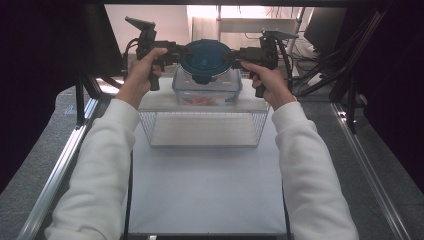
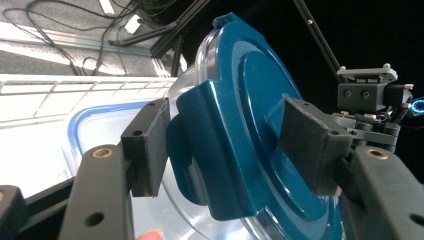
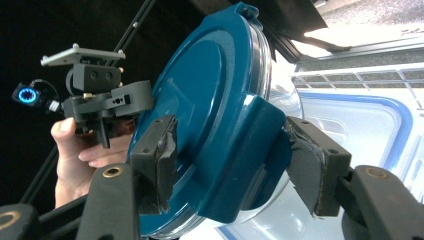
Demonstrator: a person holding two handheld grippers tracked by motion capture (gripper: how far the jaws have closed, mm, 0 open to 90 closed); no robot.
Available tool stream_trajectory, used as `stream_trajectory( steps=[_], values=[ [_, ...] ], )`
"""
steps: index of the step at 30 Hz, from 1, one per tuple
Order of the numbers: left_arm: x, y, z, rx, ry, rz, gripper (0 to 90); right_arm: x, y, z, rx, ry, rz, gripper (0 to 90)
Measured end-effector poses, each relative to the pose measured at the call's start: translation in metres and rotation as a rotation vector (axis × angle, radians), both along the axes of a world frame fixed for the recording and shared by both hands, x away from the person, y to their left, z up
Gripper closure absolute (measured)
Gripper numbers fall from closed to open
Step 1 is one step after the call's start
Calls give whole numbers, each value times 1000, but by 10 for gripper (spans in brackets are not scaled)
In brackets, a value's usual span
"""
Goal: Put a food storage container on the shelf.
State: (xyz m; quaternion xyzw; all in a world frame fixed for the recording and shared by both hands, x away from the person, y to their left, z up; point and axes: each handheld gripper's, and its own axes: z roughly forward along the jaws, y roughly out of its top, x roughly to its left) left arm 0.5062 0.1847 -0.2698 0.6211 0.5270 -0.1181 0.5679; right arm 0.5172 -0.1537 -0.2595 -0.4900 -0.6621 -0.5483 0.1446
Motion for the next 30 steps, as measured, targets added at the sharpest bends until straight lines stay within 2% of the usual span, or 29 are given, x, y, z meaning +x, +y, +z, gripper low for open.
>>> stream_trajectory(
  steps=[4, 8, 10, 11, 12, 15, 19, 20, 22, 23, 26, 30],
  values=[
    [2, 0, -3, -19, -2, 2, 380, 0, 0, -1, 8, 20, -22, 400],
    [1, -2, -3, -5, -9, 5, 358, -2, 1, -1, 9, 24, -35, 391],
    [0, -3, -2, 16, -15, 13, 313, -3, 3, 0, -11, -15, -49, 367],
    [0, -2, -1, 21, -20, 18, 281, -6, 4, 2, -38, -50, -80, 331],
    [-1, -1, -1, 23, -29, 25, 257, -7, 4, 3, -48, -65, -94, 298],
    [-4, 5, 1, 30, -59, 46, 181, -11, 2, 7, -46, -98, -106, 230],
    [-13, 10, 8, 13, -102, 53, 126, -18, -2, 13, -81, -143, -137, 164],
    [-16, 11, 10, 22, -114, 53, 122, -21, -4, 15, -91, -162, -144, 160],
    [-26, 12, 14, 61, -156, 43, 118, -27, -8, 16, -98, -186, -138, 160],
    [-29, 12, 15, 68, -161, 40, 118, -32, -11, 17, -119, -215, -125, 160],
    [-42, 11, 17, 114, -202, 31, 119, -42, -17, 17, -145, -258, -104, 177],
    [-60, 14, 17, 124, -244, 38, 123, -61, -25, 18, -189, -328, -69, 190]
  ],
)
